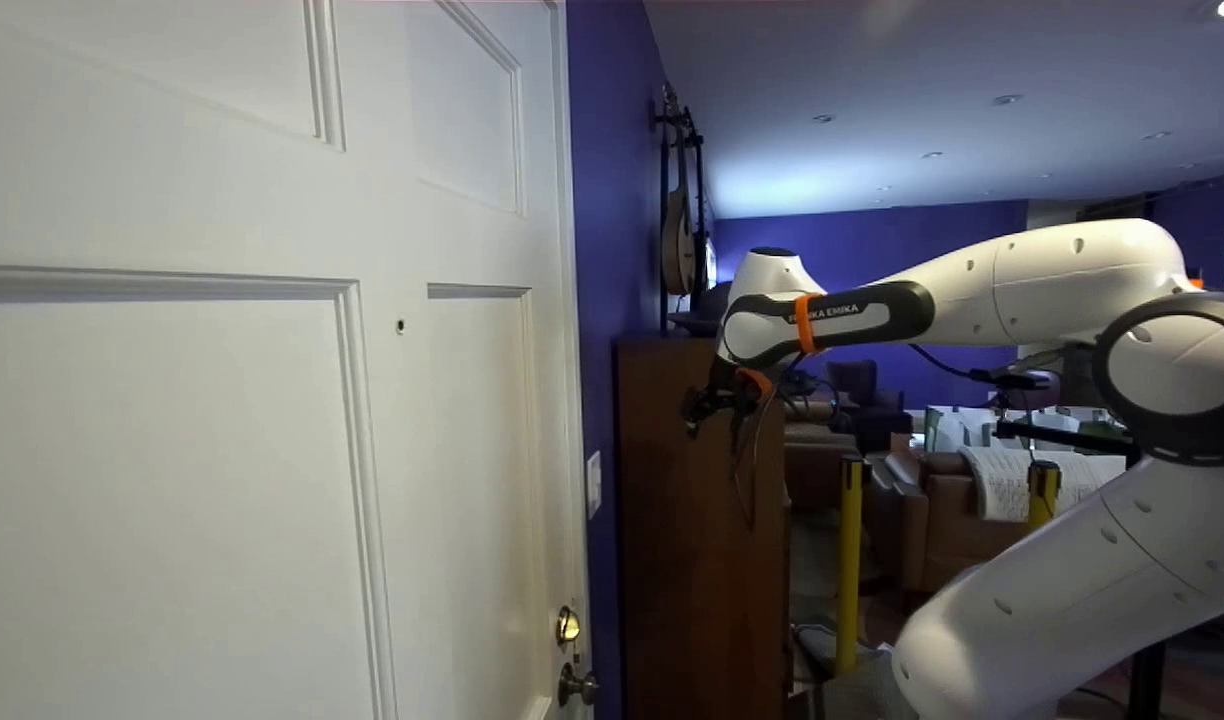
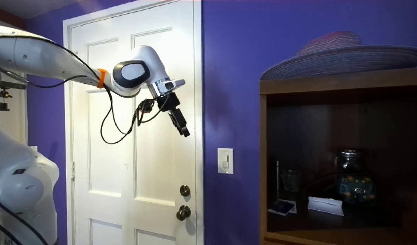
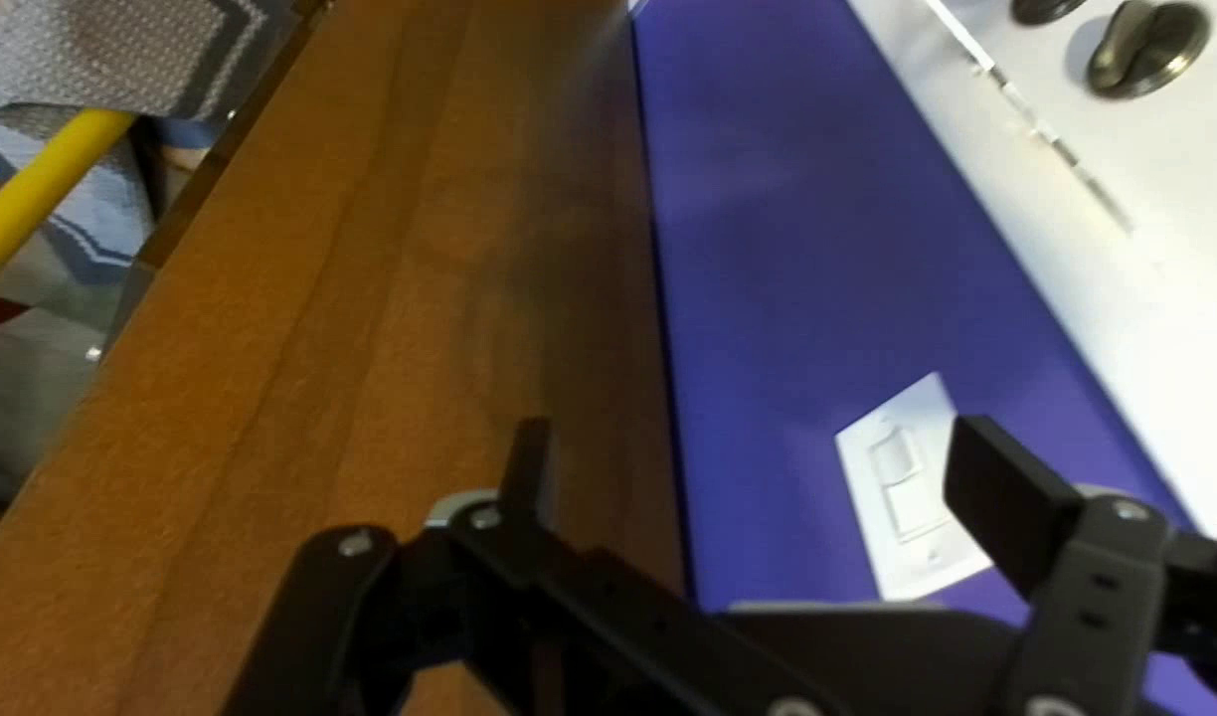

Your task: Hang the hat on the hook on the door

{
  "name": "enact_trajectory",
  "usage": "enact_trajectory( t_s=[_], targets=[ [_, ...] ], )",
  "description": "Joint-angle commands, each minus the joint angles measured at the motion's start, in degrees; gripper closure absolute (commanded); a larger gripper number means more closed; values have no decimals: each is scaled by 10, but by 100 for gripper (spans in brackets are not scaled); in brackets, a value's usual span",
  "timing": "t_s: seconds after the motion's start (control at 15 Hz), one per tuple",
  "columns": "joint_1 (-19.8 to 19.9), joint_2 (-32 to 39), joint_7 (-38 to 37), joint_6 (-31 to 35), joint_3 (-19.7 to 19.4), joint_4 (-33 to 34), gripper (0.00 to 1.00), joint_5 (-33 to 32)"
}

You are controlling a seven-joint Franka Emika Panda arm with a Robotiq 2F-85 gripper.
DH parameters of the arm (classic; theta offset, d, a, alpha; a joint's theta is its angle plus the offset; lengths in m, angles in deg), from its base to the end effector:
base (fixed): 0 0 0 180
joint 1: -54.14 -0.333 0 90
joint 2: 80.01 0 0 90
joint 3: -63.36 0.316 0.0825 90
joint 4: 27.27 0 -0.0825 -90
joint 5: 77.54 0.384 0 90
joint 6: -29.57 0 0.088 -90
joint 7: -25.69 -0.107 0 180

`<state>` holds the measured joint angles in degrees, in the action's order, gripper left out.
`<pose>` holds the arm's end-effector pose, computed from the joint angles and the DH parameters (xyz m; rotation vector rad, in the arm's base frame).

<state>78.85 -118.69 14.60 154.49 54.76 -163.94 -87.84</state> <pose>0.3137 -0.2291 0.6007 2.7366 -0.9935 0.6593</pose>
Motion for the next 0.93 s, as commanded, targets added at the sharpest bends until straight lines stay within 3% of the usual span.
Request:
enact_trajectory(
  t_s=[0.0,0.4,0.6,0.67,0.87],
  targets=[
    [43,71,-56,70,3,60,0,-68],
    [99,145,-118,133,-3,154,0,-147],
    [110,166,-133,138,-11,197,0,-154],
    [96,142,-111,127,-14,161,0,-140],
    [94,147,-111,127,-18,168,0,-140]
  ],
)
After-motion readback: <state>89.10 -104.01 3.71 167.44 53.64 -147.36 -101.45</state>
